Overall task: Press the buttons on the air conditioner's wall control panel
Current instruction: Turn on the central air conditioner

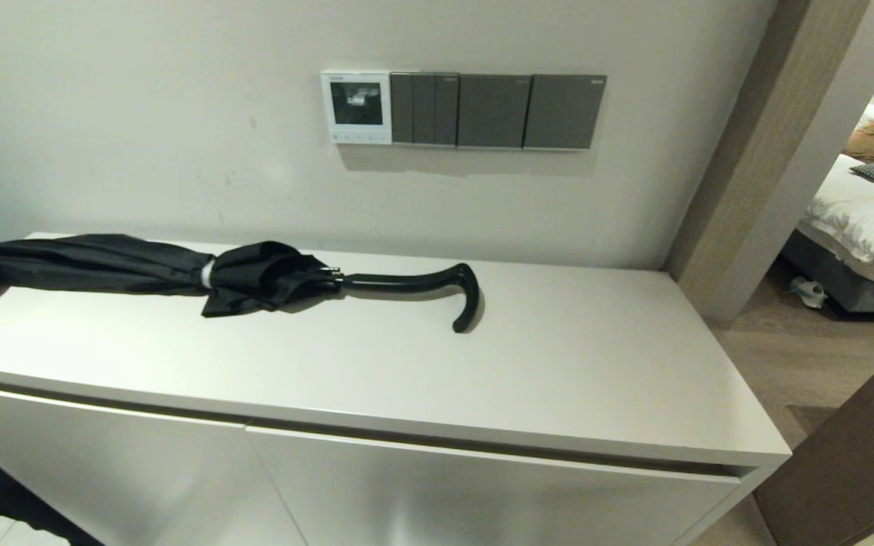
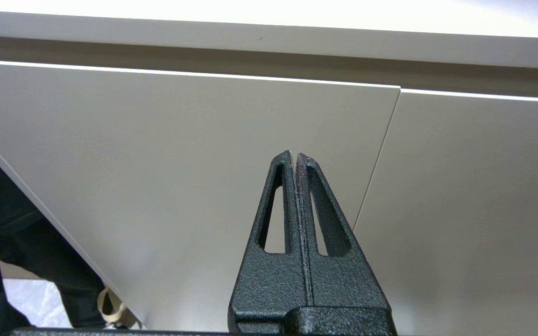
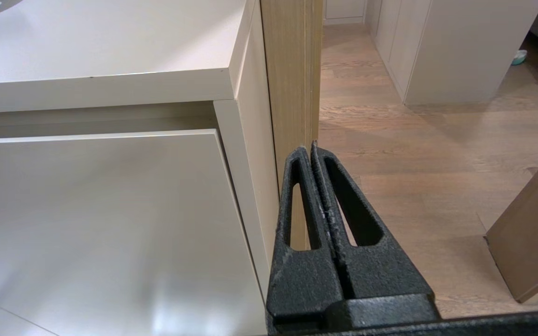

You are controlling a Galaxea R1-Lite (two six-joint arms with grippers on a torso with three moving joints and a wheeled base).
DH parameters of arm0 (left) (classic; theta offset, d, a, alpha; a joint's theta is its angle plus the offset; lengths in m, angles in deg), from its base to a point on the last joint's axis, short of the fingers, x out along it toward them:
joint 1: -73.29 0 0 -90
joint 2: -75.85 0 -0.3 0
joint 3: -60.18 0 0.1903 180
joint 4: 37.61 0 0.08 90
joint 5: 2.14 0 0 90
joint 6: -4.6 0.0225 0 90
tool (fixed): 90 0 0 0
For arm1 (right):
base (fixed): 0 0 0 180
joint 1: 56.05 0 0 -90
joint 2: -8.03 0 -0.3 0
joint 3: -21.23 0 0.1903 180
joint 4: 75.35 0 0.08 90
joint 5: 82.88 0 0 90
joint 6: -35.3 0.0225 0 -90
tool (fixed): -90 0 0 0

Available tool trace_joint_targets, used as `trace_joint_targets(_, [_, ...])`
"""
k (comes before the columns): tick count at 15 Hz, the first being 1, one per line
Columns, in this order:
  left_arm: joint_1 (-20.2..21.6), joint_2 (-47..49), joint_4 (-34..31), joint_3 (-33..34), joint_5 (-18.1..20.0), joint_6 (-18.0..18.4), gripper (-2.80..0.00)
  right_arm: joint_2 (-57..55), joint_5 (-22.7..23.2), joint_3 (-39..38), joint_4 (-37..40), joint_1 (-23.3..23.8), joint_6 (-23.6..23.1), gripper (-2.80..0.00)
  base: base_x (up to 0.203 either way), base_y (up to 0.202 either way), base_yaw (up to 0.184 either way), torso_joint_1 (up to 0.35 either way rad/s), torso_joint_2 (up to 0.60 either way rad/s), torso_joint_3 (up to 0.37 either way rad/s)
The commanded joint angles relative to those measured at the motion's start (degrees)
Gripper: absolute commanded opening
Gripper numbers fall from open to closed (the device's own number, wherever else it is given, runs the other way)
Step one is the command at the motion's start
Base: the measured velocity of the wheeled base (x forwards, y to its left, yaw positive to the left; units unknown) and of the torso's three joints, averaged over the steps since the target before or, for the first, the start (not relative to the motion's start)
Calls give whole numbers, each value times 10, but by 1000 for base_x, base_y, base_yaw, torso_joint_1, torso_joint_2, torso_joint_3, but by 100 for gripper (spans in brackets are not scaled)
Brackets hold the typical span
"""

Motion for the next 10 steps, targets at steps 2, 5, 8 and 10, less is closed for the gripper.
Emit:
trace_joint_targets(2, [0,1,0,0,0,0,-280,-1,0,-2,0,0,0,-280,0,0,0,0,0,0])
trace_joint_targets(5, [1,1,0,0,0,0,-280,-1,0,-2,0,0,0,-280,0,0,0,0,0,0])
trace_joint_targets(8, [1,1,0,0,0,2,-280,-1,0,-2,0,0,0,-280,0,0,0,0,0,0])
trace_joint_targets(10, [1,1,1,0,0,4,-280,-1,0,-2,0,0,0,-280,0,0,0,0,0,0])
